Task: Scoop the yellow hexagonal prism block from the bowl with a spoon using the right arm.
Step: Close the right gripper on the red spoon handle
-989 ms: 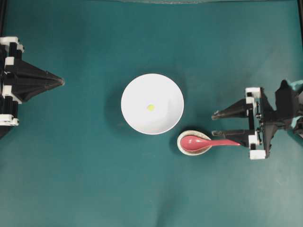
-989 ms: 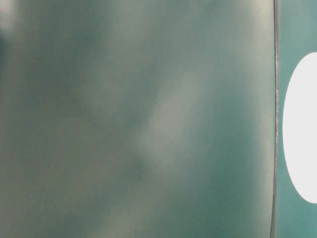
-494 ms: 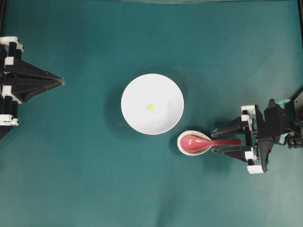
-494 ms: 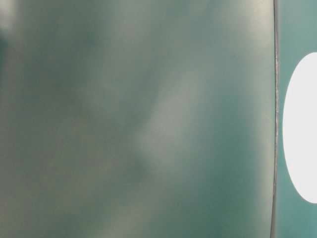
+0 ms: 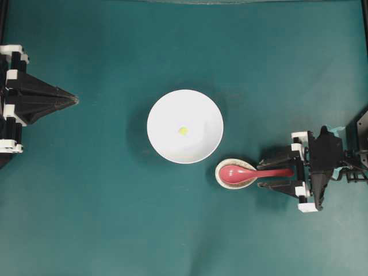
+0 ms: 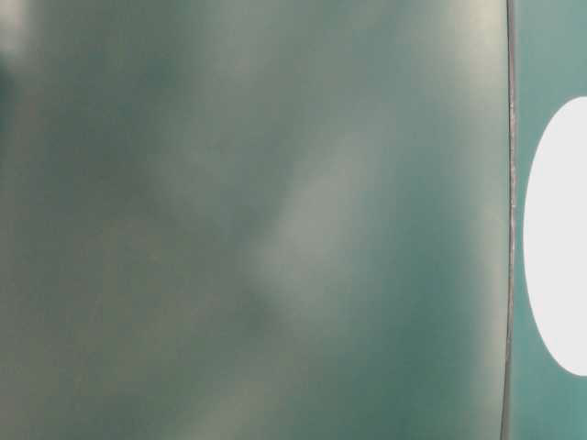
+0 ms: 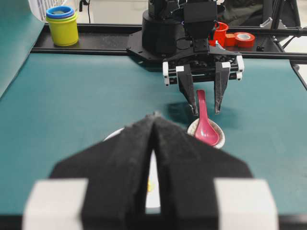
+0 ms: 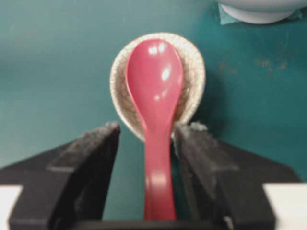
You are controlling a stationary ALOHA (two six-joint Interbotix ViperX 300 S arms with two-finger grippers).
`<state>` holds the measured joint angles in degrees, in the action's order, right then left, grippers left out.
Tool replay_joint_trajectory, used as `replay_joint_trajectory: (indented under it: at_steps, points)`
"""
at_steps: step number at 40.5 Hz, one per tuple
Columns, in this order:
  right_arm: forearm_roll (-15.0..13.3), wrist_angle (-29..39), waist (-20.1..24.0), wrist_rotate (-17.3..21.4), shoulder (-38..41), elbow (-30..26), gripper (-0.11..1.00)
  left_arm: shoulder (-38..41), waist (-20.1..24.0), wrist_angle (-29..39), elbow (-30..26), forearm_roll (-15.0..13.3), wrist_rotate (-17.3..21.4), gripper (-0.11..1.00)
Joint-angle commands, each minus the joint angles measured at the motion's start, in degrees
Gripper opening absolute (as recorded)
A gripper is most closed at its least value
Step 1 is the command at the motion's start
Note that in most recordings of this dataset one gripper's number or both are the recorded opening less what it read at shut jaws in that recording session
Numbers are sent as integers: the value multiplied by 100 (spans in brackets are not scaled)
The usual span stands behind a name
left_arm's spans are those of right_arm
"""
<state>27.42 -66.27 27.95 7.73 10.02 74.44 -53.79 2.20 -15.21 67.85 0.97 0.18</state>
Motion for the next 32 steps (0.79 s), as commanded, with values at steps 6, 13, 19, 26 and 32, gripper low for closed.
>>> replay_joint_trajectory:
  at_steps: [6, 13, 19, 26, 32]
  points:
    - [9, -62, 35, -18, 0, -9, 55, 26, 18, -18, -105, 18, 9, 0]
    - [9, -35, 35, -18, 0, 0, 55, 35, 18, -18, -105, 18, 9, 0]
    - [9, -26, 35, -18, 0, 0, 54, 35, 18, -18, -97, 18, 9, 0]
    - [9, -18, 35, -18, 0, 26, 49, 44, 18, -18, -97, 18, 9, 0]
    - [9, -9, 35, -18, 0, 18, 44, 44, 18, -18, -97, 18, 9, 0]
